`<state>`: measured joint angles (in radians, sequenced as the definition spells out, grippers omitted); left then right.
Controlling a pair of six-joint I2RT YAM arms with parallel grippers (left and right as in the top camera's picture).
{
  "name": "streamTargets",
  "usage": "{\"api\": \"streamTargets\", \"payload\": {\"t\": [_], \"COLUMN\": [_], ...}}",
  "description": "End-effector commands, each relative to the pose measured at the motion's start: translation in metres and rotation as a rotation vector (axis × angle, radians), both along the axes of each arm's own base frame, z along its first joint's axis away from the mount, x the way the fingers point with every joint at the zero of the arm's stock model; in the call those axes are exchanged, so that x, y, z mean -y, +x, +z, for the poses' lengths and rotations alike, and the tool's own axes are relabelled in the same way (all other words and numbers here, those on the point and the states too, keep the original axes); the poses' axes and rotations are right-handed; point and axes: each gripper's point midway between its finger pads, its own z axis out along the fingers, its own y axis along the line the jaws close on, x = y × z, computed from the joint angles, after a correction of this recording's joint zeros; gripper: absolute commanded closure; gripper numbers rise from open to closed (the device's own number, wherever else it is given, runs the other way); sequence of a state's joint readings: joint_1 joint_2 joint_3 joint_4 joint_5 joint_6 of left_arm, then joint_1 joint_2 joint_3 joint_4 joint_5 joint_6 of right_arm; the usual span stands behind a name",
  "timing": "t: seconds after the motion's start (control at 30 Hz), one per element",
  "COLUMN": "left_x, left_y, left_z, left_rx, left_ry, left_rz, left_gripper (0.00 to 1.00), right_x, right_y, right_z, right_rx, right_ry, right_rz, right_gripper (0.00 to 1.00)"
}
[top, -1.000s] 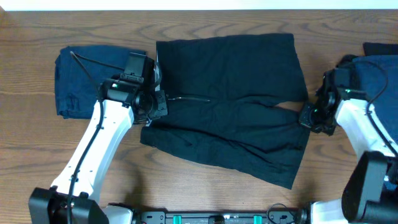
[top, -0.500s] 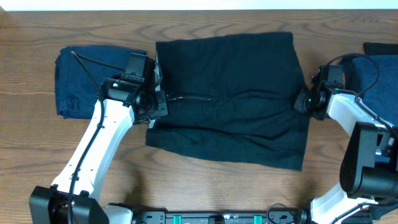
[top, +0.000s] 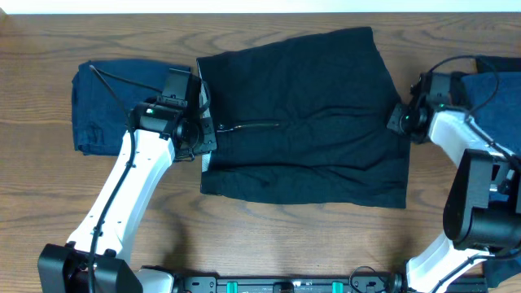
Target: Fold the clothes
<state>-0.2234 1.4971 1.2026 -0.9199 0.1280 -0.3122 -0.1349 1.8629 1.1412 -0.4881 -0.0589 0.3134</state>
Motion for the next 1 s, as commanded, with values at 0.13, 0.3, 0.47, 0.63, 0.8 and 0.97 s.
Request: {"api": "streamTargets", "payload": {"t": [0.13,0.3,0.47,0.63,0.8,0.97], "left_x": [-0.001,0.010,0.010,0.011,0.018,0.015], "left_y": [-0.021,-0.024,-0.027,-0.033,-0.037,-0.051], "left_z": [-0.012,-0.029,-0.058,-0.079,-0.080,-0.058], "left_rx": [-0.113,-0.190,-0.295,-0.380,-0.407,-0.405], "left_ry": [-0.006,-0.055,-0.038,-0.031,-0.070,-0.073], "left_rz": [0.006,-0.003,0.001,0.004,-0.010,-0.011], "left_gripper": [0.42,0.40,0.40,0.59,0.94,0.94], "right_x": [0.003,-0.002,-0.004,-0.005,-0.006,-0.007], "right_y": [-0.015,-0.050,-0.067,-0.073,-0.078,-0.087], "right_z": [0.128,0.147,0.137,0.130,0.126,0.124], "right_rx": [0.100,0.056,-0.021,-0.049,-0.073,-0.108], "right_ry": [-0.050,-0.044,-0.032,-0.028,-0.025,-0.019], "right_rz": [0.018,0.019,0.020,0.021,0.022,0.022], "right_gripper": [0.10,0.01,0.01,0.03,0.05,0.26]}}
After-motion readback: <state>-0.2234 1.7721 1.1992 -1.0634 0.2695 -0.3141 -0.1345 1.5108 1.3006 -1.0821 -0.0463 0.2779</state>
